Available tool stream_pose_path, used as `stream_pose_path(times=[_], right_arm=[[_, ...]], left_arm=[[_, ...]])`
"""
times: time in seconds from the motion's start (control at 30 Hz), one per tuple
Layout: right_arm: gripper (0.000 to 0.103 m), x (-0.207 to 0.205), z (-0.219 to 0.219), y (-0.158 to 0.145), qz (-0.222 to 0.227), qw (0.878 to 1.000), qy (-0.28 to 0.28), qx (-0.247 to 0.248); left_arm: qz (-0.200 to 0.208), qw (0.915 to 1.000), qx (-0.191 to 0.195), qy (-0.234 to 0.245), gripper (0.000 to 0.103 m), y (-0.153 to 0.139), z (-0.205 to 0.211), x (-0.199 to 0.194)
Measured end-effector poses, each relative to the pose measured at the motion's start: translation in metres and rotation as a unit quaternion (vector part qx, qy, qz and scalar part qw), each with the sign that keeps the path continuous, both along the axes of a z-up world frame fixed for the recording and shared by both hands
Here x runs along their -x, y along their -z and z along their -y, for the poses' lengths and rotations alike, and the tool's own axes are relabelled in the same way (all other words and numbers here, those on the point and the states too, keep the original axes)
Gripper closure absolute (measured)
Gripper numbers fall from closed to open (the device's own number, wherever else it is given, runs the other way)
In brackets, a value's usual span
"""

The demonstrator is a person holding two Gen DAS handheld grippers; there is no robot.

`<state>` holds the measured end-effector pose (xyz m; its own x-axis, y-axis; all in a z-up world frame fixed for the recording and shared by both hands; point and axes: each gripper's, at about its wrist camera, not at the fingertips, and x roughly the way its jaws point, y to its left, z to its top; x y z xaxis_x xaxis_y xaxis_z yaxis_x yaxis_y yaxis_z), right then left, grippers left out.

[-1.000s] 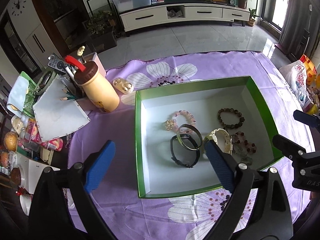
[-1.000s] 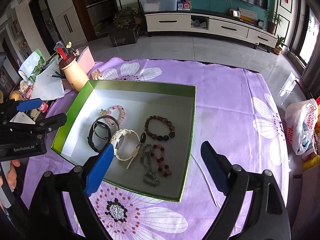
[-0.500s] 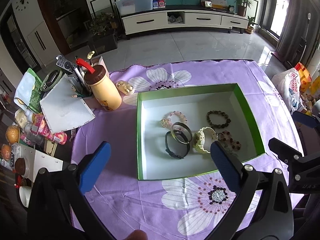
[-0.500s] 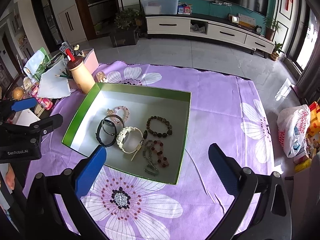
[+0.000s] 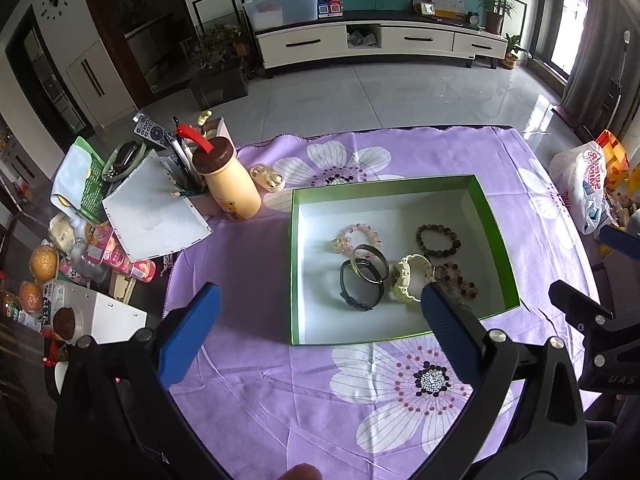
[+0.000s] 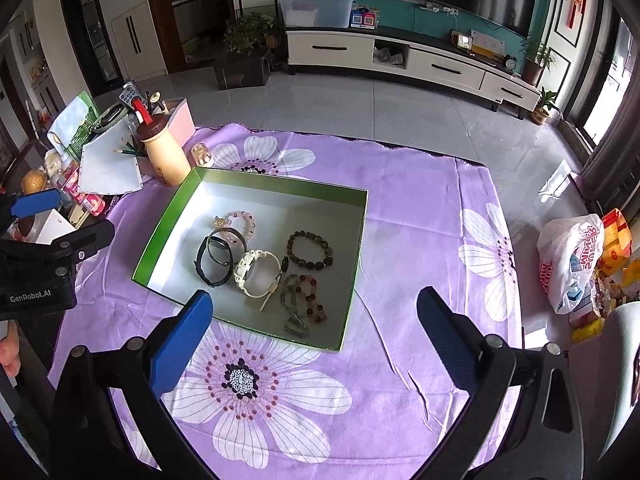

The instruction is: Organize jewelry

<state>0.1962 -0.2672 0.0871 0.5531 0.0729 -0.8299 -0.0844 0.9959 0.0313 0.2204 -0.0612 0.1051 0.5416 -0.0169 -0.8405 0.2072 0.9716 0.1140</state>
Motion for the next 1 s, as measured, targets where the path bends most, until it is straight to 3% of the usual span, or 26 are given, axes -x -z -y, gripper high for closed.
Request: stream_pose_path(times=[0.3,1.0], right_arm=[[0.001,-0.002,-0.002,-0.003,-0.001,1.000,0.009,-0.004],[0.001,-0.013,-0.004,0.012,-0.012,1.000,0.010,-0.009]], left_arm=[[-0.005,1.0000,0.003,-0.007,0.002,-0.006,-0.003,-0.003],[-0.021,0.9997,-0.005,-0.007,0.002,0.012,0.002,-0.016]])
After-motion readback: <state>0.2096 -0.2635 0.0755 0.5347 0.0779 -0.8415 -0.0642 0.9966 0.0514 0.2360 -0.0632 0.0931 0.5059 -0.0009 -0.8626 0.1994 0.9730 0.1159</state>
